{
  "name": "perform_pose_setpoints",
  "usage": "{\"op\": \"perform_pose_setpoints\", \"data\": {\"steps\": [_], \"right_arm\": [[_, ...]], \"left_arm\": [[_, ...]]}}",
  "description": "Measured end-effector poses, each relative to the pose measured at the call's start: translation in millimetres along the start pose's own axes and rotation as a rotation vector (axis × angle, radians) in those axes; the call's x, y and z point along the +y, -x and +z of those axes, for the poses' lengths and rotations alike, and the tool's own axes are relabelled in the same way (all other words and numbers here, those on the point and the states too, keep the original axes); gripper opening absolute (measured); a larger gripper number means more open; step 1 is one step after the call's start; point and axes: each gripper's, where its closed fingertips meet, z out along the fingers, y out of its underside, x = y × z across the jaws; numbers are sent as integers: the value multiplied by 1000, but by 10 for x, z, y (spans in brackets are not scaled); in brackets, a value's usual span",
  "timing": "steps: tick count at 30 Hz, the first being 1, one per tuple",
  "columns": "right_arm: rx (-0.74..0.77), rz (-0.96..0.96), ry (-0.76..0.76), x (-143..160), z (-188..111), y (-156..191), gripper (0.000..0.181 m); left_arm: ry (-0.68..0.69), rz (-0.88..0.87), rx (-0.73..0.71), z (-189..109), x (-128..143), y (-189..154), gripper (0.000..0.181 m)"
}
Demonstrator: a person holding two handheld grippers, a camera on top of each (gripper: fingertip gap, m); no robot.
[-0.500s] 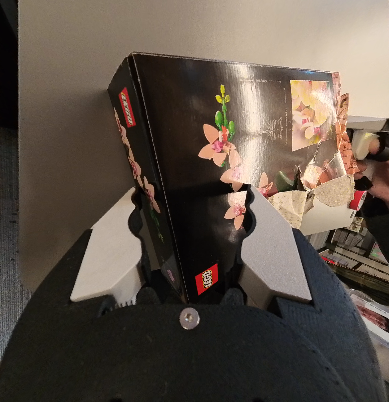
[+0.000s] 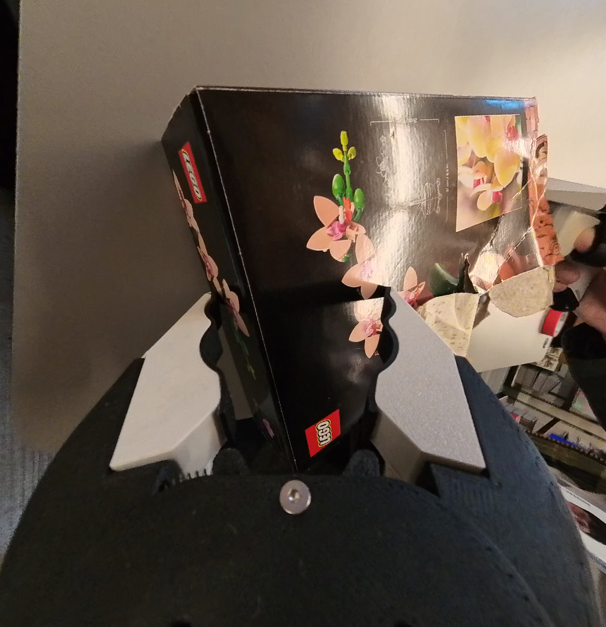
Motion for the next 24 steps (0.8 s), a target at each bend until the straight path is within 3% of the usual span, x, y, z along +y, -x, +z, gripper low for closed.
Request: {"op": "perform_pose_setpoints", "data": {"steps": [4,12,19,24], "right_arm": [[51,-108,31,11,-3,-2,13],[-106,-102,191,257,-69,-14,19],[-18,-127,164,253,-17,-3,16],[-31,-75,31,243,-15,0,16]], "left_arm": [[16,-16,-6,2,-3,3,94],[-67,29,-21,7,-100,10,95],[-14,27,-52,35,-98,-5,98],[-4,28,-70,51,-98,-15,101]]}}
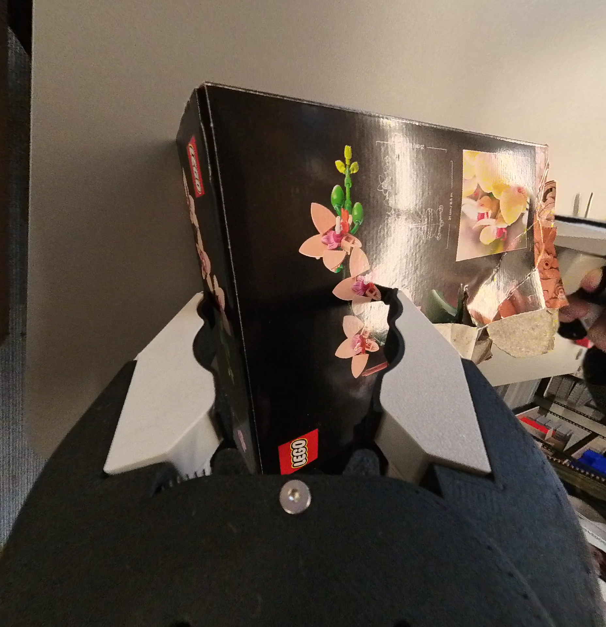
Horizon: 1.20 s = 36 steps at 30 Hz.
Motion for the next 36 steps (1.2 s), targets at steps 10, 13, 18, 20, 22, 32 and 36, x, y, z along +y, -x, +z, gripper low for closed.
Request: {"op": "perform_pose_setpoints", "data": {"steps": [10,13,18,20,22,32,36], "right_arm": [[-93,54,-120,-88,-47,37,26],[-137,95,-119,-113,-58,75,34],[-238,203,-151,-128,-93,82,36],[-284,243,-165,-135,-111,84,38],[-342,274,-180,-145,-135,100,42],[-282,179,-140,-148,-132,114,54],[51,-59,107,220,98,-93,85]], "left_arm": [[-22,-25,13,12,-4,-20,103],[-8,-31,16,12,-1,-23,103],[-4,-28,17,16,-5,-25,103],[-4,-26,17,19,-6,-28,103],[-3,-26,19,20,-7,-30,103],[0,-24,11,35,-22,-44,103],[0,27,-1,85,-39,-109,102]]}}
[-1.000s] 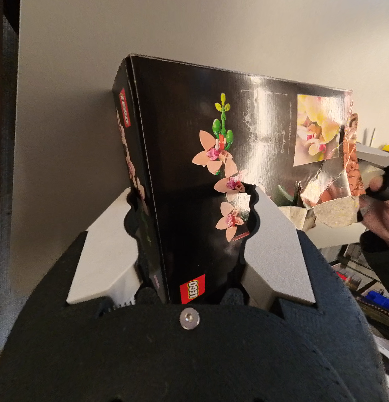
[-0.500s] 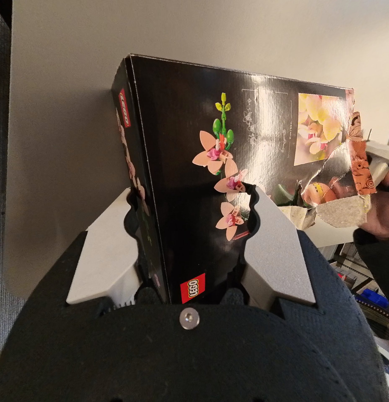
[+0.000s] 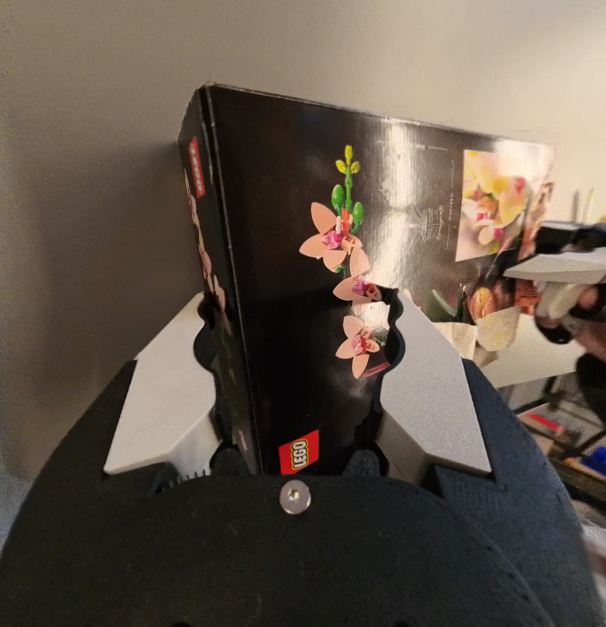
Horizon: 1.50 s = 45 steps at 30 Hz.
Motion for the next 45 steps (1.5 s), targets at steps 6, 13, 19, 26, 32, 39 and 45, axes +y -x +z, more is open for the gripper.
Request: {"op": "perform_pose_setpoints", "data": {"steps": [6,13,19,26,32,39,45], "right_arm": [[-28,84,-36,-2,-39,-21,80],[114,220,31,1,-171,11,75],[162,233,110,94,-281,2,77],[140,298,98,126,-394,-74,74],[153,223,64,69,-322,18,96],[-246,498,-220,-246,-652,48,91],[-401,635,-304,-125,-725,-146,46]], "left_arm": [[9,14,1,15,-32,-20,102],[11,-10,6,45,-21,-68,102],[30,9,28,69,0,-126,101],[18,11,40,98,18,-181,101],[37,7,60,99,40,-192,102],[30,-33,106,66,70,-154,96],[29,-28,111,69,80,-167,95]]}}
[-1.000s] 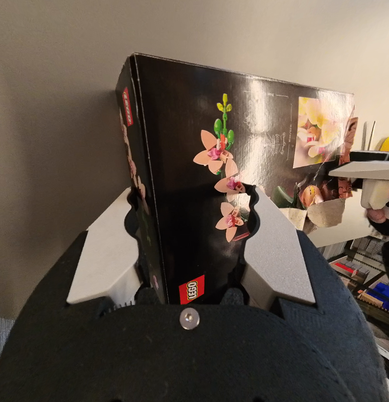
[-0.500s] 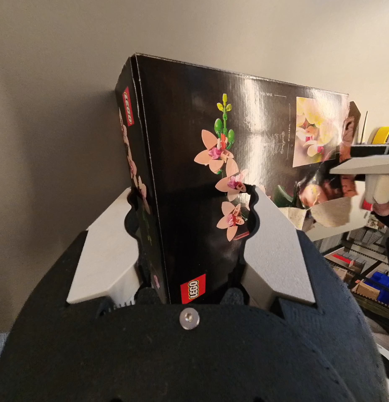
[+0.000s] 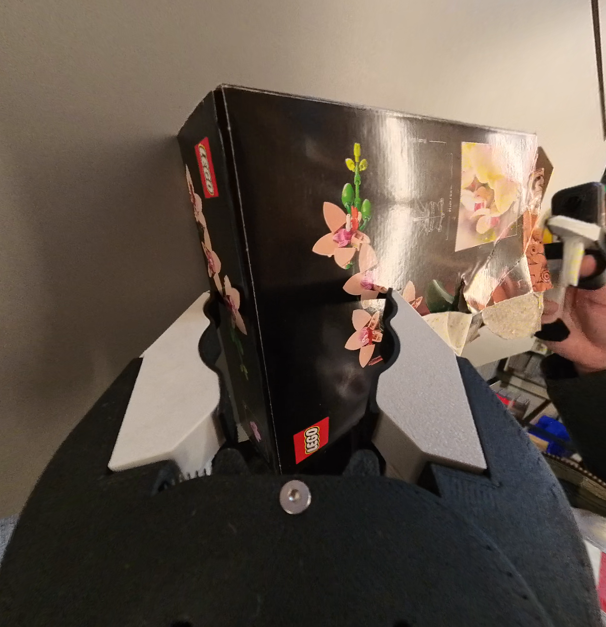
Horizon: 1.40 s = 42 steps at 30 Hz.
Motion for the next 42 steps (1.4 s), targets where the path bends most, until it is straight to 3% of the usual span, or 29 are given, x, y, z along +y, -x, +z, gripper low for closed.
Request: {"op": "perform_pose_setpoints", "data": {"steps": [8,18,24,30,39,42], "right_arm": [[121,-132,42,46,45,-123,33],[382,-305,123,87,196,-218,34],[418,-464,41,7,309,-118,39],[222,-346,49,-5,285,42,49],[69,-194,-4,-63,253,88,56],[-27,-148,-40,-96,242,172,70]], "left_arm": [[12,14,-17,14,-5,-13,96],[13,19,-38,26,-6,-22,97],[-2,-28,-46,30,18,-26,99],[2,-19,-58,60,29,-44,103],[13,-20,-60,73,21,-59,103],[14,-25,-61,77,16,-64,103]]}}
